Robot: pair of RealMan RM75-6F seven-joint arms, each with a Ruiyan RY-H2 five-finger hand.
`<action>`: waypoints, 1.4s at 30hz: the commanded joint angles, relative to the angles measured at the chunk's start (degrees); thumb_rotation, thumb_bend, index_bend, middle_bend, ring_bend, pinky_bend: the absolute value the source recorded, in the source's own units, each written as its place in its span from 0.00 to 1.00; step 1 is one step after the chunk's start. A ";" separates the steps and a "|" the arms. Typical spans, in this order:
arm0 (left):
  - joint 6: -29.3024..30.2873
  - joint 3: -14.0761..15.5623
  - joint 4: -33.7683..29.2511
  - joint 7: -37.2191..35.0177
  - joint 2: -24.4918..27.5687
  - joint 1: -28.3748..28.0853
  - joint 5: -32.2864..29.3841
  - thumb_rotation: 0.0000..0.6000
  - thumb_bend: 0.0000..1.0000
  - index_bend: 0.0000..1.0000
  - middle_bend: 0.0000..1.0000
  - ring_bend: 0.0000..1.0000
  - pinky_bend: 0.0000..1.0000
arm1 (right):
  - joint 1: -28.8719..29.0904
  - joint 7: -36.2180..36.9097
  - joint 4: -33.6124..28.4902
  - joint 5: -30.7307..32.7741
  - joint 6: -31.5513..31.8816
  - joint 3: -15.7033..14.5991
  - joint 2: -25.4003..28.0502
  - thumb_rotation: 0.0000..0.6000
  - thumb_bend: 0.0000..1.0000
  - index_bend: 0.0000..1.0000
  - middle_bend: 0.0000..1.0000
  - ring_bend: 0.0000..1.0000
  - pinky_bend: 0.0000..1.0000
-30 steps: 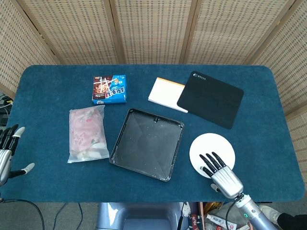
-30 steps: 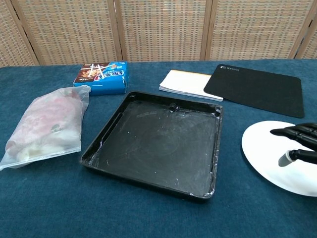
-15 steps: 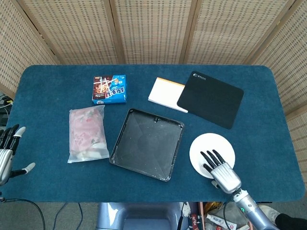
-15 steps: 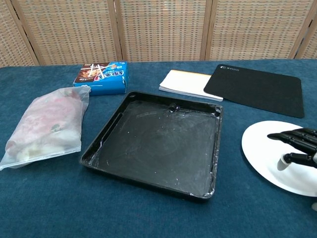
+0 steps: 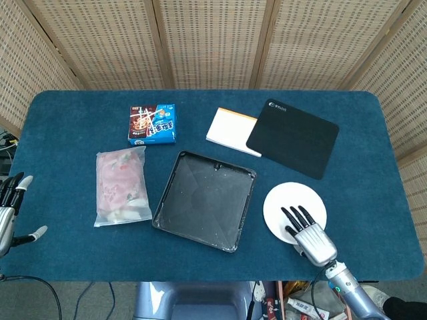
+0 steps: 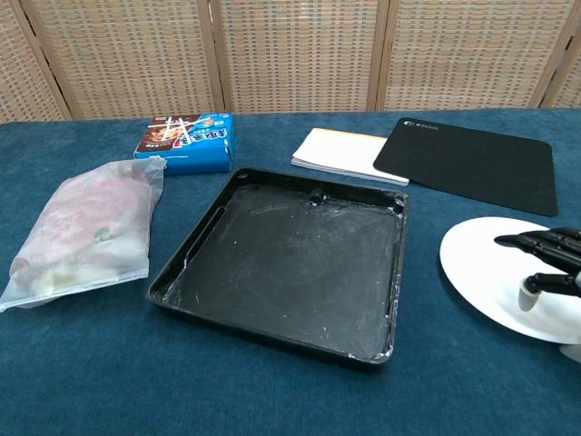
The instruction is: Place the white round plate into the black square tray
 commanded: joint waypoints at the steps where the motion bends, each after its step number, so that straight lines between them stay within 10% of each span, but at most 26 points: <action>1: -0.06 -0.01 -0.01 -0.02 -0.01 -0.02 -0.04 1.00 0.00 0.00 0.00 0.00 0.00 | 0.29 -1.13 0.81 0.77 -0.16 0.63 -0.65 1.00 0.32 0.39 0.00 0.00 0.09; 42: -1.23 -0.22 -0.10 -0.02 -0.01 -0.49 -1.35 1.00 0.00 0.00 0.00 0.00 0.00 | 4.75 2.90 6.83 6.91 9.65 8.85 -5.39 1.00 0.42 0.66 0.10 0.00 0.18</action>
